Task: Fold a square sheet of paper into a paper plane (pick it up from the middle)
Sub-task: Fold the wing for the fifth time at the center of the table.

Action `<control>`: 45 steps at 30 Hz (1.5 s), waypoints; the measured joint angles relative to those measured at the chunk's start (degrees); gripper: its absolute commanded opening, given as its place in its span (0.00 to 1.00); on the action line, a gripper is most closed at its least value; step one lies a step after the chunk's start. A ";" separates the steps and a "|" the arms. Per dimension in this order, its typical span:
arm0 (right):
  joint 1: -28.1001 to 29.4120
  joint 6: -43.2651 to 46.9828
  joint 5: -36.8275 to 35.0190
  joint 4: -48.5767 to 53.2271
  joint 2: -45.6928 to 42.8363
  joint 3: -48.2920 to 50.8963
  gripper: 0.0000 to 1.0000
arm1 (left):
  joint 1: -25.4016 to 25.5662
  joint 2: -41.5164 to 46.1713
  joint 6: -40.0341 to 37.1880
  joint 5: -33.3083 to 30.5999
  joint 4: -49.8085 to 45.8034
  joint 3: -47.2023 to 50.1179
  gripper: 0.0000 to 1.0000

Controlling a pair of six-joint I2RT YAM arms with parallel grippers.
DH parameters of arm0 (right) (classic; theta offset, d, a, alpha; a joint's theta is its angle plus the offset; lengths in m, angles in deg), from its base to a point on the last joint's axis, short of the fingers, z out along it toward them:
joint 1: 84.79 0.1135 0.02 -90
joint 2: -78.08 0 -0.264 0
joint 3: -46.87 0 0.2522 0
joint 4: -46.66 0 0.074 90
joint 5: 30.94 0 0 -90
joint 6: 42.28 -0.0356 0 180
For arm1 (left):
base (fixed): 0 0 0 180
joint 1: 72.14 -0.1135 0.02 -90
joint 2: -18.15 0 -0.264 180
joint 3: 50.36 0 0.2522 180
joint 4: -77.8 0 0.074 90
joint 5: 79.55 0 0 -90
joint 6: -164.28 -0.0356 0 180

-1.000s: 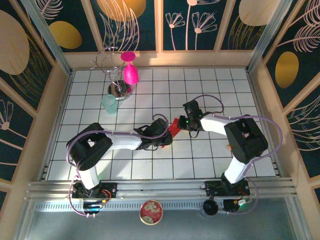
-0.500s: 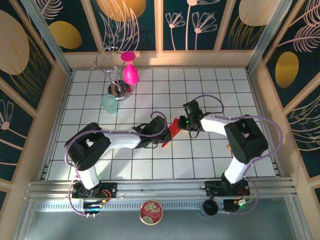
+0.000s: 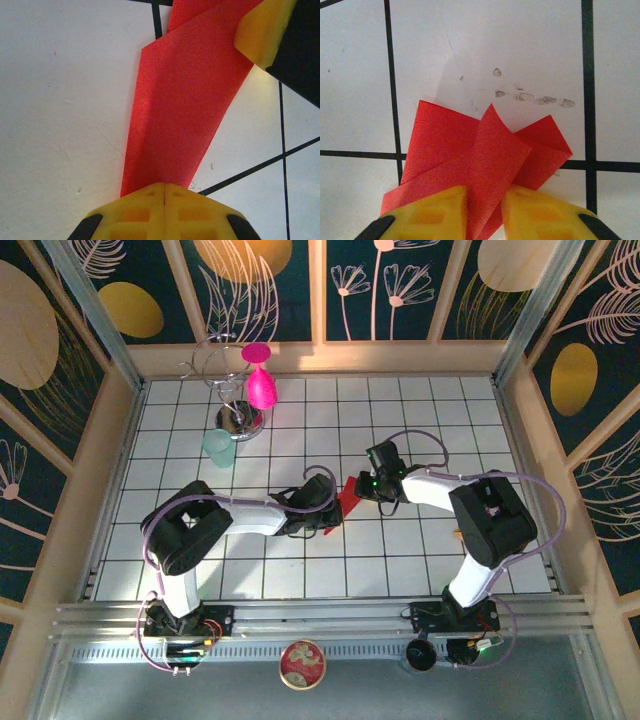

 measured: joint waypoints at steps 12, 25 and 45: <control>-0.02 -3.56 2.67 1.09 -14.78 3.91 0.21 | -0.09 -0.11 -0.09 0.42 0.87 0.39 0.02; 5.68 -9.33 7.41 -5.79 -5.95 4.70 0.10 | -0.09 -0.15 -0.09 0.39 0.83 0.33 0.01; 1.75 -13.51 7.10 -16.79 -3.61 12.20 0.08 | -0.09 0.68 2.23 0.42 6.43 4.11 0.00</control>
